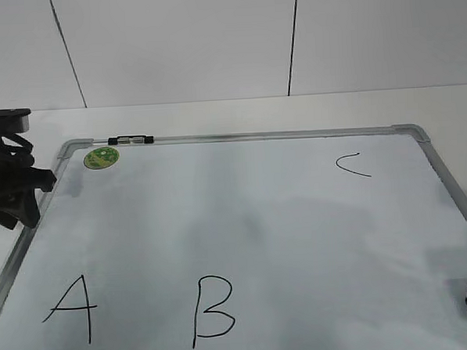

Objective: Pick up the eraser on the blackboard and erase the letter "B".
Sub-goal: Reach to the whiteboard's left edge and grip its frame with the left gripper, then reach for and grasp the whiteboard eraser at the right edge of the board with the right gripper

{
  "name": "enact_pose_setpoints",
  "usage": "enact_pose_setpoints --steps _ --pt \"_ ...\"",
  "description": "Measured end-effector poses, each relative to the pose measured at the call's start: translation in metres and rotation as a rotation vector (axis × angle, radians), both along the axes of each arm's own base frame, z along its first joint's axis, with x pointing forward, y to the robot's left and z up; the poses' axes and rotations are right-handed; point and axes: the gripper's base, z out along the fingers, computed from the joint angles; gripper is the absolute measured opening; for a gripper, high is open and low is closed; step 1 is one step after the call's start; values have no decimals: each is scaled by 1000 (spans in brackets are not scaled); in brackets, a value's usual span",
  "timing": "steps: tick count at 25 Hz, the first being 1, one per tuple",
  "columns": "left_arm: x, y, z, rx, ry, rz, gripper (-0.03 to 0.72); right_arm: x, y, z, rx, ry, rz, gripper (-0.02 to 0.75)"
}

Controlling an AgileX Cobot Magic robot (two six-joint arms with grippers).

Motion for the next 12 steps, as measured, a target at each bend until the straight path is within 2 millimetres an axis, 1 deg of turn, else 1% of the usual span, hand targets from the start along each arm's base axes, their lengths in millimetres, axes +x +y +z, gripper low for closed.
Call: enact_pose_setpoints --steps 7,12 --pt "2 0 -7 -1 14 2 235 0 0 0 0 0 0 584" --pt "3 -1 -8 -2 18 3 235 0 0 0 0 0 0 584"
